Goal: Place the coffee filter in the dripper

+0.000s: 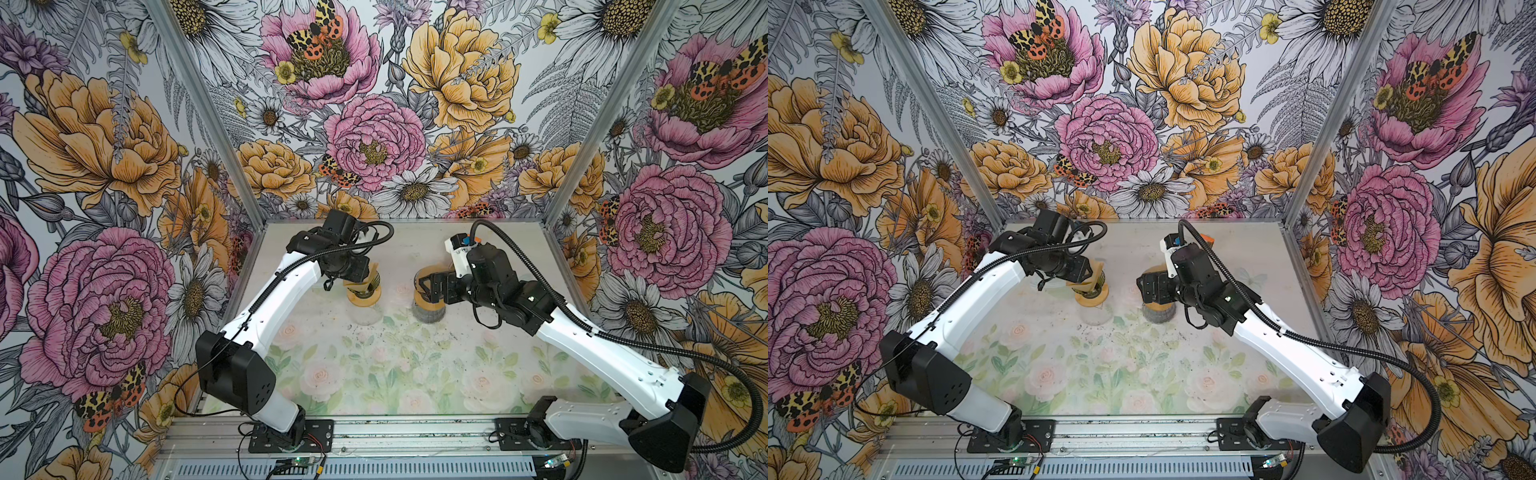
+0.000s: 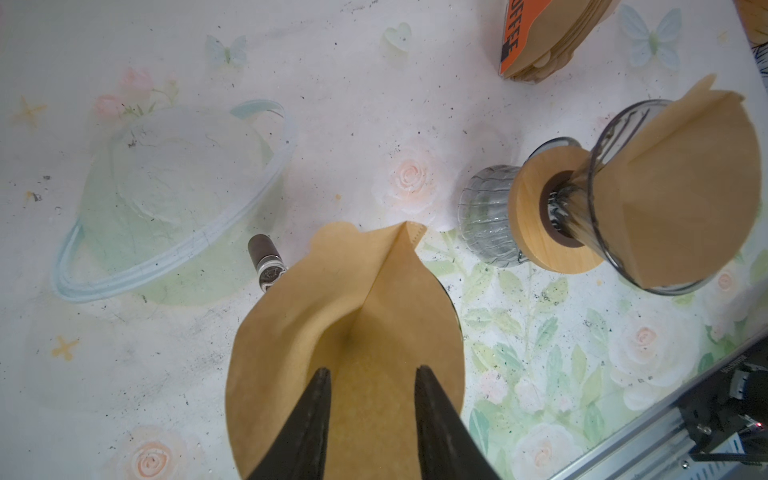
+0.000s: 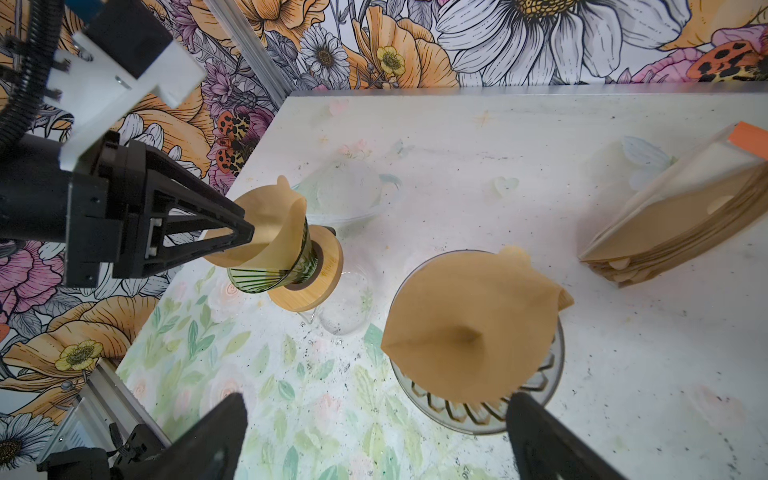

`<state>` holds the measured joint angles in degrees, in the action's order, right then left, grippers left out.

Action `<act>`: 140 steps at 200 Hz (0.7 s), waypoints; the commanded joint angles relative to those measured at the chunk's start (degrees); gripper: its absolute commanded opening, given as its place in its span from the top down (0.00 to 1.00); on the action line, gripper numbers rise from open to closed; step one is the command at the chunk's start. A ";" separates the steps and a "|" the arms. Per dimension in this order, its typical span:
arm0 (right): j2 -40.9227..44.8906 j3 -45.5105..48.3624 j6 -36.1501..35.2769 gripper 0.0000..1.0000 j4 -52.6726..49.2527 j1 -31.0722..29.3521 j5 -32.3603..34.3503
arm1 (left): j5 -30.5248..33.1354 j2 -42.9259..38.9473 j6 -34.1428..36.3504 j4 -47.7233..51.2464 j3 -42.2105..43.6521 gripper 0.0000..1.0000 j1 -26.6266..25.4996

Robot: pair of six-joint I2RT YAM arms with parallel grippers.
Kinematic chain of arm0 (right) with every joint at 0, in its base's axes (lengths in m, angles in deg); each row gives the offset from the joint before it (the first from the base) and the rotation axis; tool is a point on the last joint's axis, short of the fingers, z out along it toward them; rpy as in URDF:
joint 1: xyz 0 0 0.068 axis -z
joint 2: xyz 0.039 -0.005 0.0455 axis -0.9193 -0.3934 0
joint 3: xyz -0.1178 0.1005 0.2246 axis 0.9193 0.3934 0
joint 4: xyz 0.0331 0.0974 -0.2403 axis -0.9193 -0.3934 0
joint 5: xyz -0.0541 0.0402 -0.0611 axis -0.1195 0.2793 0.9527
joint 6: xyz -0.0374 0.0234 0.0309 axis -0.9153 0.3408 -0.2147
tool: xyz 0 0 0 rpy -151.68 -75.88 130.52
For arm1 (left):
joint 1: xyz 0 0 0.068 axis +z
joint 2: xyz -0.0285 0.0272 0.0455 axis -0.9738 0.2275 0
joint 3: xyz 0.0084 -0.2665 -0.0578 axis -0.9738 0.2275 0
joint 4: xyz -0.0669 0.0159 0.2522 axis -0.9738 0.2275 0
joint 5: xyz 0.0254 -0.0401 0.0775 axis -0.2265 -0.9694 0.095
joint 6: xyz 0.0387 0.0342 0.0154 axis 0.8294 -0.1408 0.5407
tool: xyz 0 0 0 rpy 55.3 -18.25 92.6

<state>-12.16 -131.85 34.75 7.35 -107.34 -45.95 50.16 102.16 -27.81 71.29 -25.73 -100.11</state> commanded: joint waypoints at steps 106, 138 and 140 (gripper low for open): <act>-2.70 -0.95 -1.68 0.02 0.67 0.79 -1.67 | 0.46 7.90 3.40 7.05 -5.53 0.58 -0.97; -2.83 -0.67 -1.36 0.02 0.53 0.96 -1.37 | 1.28 9.44 2.33 7.79 -6.33 0.58 -0.98; -2.84 -0.65 -1.29 0.02 0.57 1.03 -1.43 | 1.24 9.51 2.27 7.81 -6.45 0.58 -0.99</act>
<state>-14.72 -131.85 33.87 7.33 -106.86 -47.22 50.73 110.80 -25.36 77.76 -30.54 -100.75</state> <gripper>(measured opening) 0.985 0.422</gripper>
